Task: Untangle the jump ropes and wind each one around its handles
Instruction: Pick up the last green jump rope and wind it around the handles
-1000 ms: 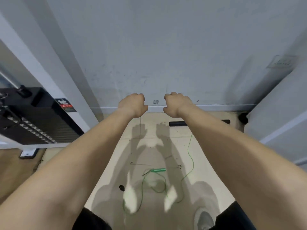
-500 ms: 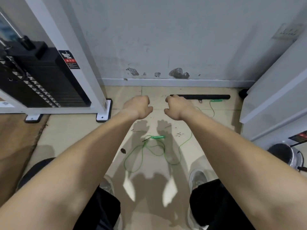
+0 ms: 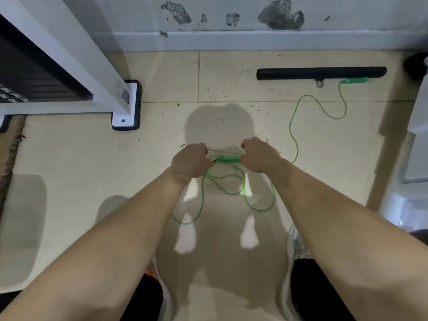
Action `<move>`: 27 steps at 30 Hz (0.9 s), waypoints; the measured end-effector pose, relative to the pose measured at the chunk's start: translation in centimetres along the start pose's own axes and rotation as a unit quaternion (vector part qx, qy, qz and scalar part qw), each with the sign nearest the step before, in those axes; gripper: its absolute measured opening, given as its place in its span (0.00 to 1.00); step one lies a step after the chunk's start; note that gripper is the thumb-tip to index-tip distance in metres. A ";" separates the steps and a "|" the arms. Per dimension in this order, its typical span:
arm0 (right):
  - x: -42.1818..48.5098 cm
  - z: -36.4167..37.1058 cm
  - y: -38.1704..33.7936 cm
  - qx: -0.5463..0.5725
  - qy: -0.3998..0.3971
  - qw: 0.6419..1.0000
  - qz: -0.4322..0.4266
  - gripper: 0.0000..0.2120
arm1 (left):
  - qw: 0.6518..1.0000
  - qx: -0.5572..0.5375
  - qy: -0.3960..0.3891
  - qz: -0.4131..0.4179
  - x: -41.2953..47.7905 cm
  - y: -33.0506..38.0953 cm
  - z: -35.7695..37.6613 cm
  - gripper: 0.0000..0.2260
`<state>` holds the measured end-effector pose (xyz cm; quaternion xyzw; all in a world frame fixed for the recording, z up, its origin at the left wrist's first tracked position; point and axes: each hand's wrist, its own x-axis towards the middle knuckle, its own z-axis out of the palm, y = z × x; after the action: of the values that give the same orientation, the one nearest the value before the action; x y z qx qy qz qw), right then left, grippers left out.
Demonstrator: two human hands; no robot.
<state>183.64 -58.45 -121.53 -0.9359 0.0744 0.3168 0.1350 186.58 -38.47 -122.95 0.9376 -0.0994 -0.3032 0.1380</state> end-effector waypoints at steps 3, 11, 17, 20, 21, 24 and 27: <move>3.7 2.4 1.0 0.018 -0.015 1.000 0.001 0.22 | 1.000 -0.021 -0.006 -0.009 3.4 -0.8 2.8 0.17; 10.2 9.2 2.8 0.039 0.049 0.998 0.005 0.16 | 0.998 -0.058 0.001 -0.016 8.2 -2.0 9.2 0.16; 9.9 9.5 3.7 0.210 0.088 0.973 -0.034 0.08 | 0.992 -0.108 0.057 -0.024 7.5 -2.6 9.6 0.20; 8.0 7.3 3.3 0.346 0.096 0.933 -0.029 0.07 | 0.993 -0.100 0.056 0.008 6.6 -2.1 8.1 0.23; 7.2 6.2 3.1 0.392 0.091 0.915 -0.027 0.07 | 0.994 -0.098 0.052 0.008 6.2 -1.8 7.5 0.21; 3.8 2.5 2.1 0.502 0.064 0.862 -0.034 0.05 | 0.990 -0.134 0.051 0.013 4.1 -0.2 5.1 0.21; 0.1 -1.3 0.7 0.553 0.040 0.831 -0.045 0.04 | 0.975 -0.223 0.009 0.026 1.2 2.1 1.5 0.21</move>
<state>184.28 -59.55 -120.73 -0.7189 0.2004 0.1789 0.6411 186.39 -41.08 -124.10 0.8830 -0.0526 -0.3060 0.3520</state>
